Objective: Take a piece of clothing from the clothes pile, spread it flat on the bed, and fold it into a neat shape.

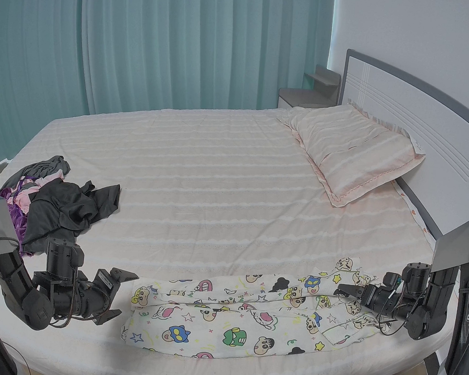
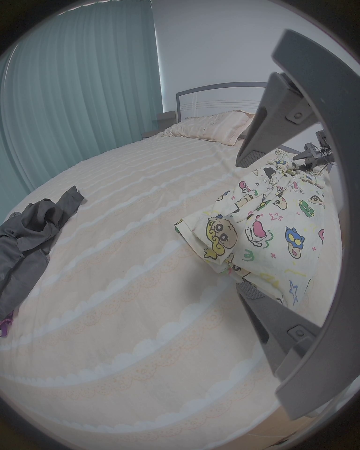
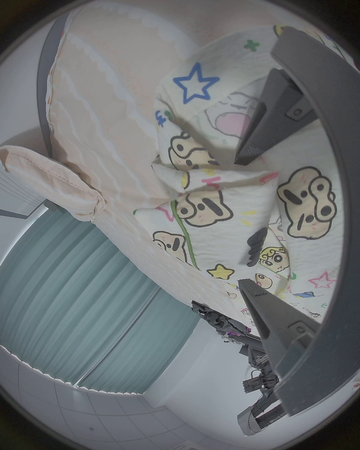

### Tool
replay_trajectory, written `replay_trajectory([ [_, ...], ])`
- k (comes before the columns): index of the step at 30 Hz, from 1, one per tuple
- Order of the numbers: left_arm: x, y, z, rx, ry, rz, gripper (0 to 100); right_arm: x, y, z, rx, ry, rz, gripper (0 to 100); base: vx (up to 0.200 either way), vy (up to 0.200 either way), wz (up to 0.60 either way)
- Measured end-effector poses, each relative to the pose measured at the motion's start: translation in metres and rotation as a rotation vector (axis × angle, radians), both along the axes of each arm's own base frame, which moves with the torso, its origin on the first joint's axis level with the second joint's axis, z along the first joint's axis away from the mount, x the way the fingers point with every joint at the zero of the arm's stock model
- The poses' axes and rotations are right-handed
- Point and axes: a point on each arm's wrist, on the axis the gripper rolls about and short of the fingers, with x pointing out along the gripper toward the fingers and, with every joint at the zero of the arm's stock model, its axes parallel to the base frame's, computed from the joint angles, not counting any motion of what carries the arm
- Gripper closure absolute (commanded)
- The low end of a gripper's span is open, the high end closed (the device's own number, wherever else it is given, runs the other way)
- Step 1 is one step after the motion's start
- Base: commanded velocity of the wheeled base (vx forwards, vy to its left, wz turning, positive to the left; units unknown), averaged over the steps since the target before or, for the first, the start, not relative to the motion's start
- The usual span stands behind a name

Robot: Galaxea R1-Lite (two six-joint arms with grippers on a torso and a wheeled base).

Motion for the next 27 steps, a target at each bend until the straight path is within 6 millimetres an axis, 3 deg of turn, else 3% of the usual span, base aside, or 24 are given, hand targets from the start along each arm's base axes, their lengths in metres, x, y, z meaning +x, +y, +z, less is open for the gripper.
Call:
replay_trajectory([
  [13,0.0,0.0,0.0,0.0,0.0,0.0,0,0.0,-0.004,0.008,0.003,-0.02,-0.017,0,0.0,0.0,0.0],
  [14,0.0,0.0,0.0,0.0,0.001,0.0,0,0.0,-0.004,0.008,0.003,-0.02,-0.017,100,0.0,0.0,0.0],
  [27,0.0,0.0,0.0,0.0,0.0,0.0,0,-0.007,-0.003,0.012,0.002,-0.013,-0.02,100,0.0,0.0,0.0],
])
